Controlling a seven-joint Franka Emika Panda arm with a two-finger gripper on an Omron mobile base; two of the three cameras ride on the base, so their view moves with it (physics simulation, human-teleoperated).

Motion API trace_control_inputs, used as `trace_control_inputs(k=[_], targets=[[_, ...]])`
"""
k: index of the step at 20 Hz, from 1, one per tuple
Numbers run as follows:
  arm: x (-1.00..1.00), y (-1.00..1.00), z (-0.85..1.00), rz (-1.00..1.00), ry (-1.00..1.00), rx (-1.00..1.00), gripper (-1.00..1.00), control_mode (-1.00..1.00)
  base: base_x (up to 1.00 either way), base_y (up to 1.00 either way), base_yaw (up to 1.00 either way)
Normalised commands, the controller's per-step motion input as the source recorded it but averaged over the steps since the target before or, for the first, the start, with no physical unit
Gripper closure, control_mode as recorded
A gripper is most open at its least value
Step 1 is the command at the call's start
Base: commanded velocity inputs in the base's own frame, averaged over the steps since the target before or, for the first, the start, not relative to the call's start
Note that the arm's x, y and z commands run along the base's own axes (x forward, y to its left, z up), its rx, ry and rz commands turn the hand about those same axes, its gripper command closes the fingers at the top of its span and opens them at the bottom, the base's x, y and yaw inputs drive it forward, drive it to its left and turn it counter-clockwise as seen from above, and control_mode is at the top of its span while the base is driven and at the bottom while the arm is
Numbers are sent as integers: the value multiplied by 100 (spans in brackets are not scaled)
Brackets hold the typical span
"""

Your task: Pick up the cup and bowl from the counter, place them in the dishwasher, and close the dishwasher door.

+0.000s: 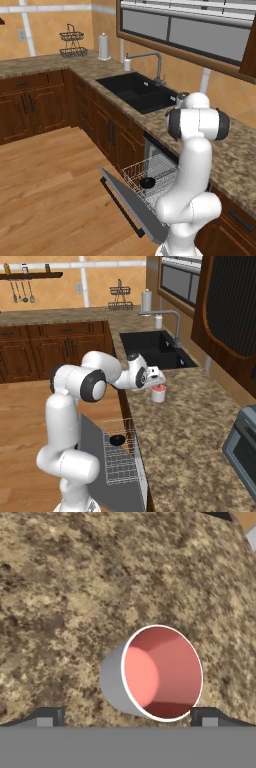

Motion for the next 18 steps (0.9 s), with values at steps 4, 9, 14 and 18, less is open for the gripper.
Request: trace_control_inputs(k=[4,9,14,18], targets=[[28,-4,-33,4,4,0,-100,-100,0,0,0],[49,-5,-19,7,1,0,-100,-100,0,0,0],[19,-2,-18,6,9,0,100,-100,0,0,0],[-11,0,-12,2,13,0,100,-100,0,0,0]])
